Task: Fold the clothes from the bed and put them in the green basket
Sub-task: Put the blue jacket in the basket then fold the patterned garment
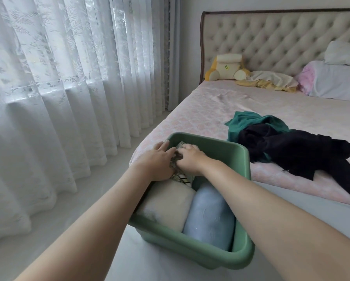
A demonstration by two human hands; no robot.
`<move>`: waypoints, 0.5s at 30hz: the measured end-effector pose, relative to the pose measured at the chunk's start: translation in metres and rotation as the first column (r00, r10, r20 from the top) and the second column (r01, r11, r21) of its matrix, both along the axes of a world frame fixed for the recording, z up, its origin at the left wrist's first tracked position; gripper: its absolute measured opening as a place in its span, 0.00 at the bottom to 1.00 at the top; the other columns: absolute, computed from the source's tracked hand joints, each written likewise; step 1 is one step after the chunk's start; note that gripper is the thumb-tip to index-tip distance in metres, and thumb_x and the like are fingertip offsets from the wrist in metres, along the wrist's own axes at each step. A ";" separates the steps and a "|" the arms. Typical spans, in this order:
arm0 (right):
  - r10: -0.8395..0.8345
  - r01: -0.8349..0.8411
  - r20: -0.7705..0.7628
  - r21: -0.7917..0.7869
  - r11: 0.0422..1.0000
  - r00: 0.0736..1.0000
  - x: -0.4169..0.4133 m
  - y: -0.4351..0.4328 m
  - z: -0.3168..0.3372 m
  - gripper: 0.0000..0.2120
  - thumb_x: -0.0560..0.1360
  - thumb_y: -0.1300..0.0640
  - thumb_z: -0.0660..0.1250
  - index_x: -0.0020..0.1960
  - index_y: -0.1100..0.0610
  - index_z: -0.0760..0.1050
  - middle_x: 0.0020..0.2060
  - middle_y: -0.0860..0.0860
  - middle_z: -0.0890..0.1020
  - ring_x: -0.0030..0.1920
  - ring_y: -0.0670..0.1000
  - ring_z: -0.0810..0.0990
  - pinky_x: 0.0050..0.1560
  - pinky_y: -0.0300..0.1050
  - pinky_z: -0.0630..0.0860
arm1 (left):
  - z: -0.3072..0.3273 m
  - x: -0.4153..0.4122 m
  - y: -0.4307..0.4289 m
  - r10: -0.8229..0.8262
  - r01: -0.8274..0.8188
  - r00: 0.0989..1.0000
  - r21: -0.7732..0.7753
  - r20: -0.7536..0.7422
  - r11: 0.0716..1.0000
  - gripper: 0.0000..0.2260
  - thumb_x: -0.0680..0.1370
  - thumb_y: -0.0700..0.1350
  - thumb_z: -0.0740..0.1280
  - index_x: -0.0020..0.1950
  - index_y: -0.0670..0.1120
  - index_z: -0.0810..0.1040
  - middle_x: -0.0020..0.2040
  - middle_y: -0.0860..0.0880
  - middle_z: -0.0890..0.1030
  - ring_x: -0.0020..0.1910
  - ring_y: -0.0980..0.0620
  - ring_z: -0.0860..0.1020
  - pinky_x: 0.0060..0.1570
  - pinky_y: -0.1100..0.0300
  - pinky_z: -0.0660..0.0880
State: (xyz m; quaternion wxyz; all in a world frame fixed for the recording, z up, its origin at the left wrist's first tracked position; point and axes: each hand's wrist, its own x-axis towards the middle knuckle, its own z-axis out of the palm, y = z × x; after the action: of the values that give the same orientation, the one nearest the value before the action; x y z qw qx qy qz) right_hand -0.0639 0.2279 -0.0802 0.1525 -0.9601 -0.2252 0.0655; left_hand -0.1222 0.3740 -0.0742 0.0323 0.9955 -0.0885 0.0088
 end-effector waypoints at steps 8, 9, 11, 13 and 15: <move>0.046 -0.071 -0.111 -0.231 0.970 0.993 0.008 0.008 -0.028 0.37 0.81 0.36 0.55 0.82 0.47 0.41 0.81 0.50 0.37 0.81 0.52 0.37 0.78 0.64 0.43 | 0.001 0.002 0.001 0.046 -0.035 0.997 -0.176 0.060 0.984 0.31 0.78 0.36 0.60 0.81 0.44 0.56 0.81 0.49 0.55 0.79 0.50 0.52 0.75 0.58 0.53; 0.018 -0.047 -0.111 -0.267 0.963 0.994 0.010 0.012 -0.030 0.38 0.81 0.37 0.56 0.82 0.46 0.40 0.81 0.49 0.37 0.80 0.52 0.36 0.76 0.69 0.44 | 0.001 0.002 0.001 0.042 -0.030 0.997 -0.176 0.069 0.984 0.30 0.78 0.35 0.60 0.80 0.44 0.57 0.81 0.49 0.56 0.79 0.50 0.52 0.75 0.58 0.54; -0.033 0.000 -0.084 -0.362 0.932 0.996 0.011 0.021 -0.035 0.41 0.80 0.38 0.59 0.82 0.46 0.38 0.81 0.49 0.36 0.80 0.54 0.35 0.73 0.74 0.44 | 0.000 0.002 0.001 0.038 -0.022 0.996 -0.176 0.087 0.984 0.28 0.77 0.33 0.58 0.78 0.43 0.62 0.79 0.49 0.59 0.78 0.50 0.55 0.74 0.57 0.57; -0.065 0.036 -0.060 -0.397 0.917 0.996 0.010 0.028 -0.040 0.43 0.79 0.36 0.58 0.82 0.47 0.36 0.81 0.49 0.36 0.80 0.55 0.35 0.73 0.74 0.46 | 0.000 0.000 0.000 0.037 -0.020 0.995 -0.172 0.094 0.985 0.26 0.77 0.33 0.58 0.76 0.42 0.65 0.78 0.49 0.61 0.78 0.49 0.56 0.73 0.55 0.60; -0.076 0.039 -0.096 -0.340 0.940 0.992 0.011 0.029 -0.041 0.45 0.78 0.34 0.59 0.82 0.48 0.36 0.81 0.49 0.36 0.80 0.56 0.34 0.75 0.71 0.47 | 0.000 -0.002 0.000 0.035 -0.018 0.995 -0.165 0.097 0.986 0.25 0.77 0.34 0.58 0.75 0.42 0.65 0.77 0.49 0.62 0.77 0.49 0.56 0.73 0.55 0.60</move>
State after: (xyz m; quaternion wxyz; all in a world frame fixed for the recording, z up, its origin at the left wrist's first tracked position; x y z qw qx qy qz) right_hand -0.0527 0.2573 -0.1215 -0.0006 -0.9733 -0.1738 0.1502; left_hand -0.1240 0.3739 -0.0743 0.1097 0.9889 -0.0756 0.0661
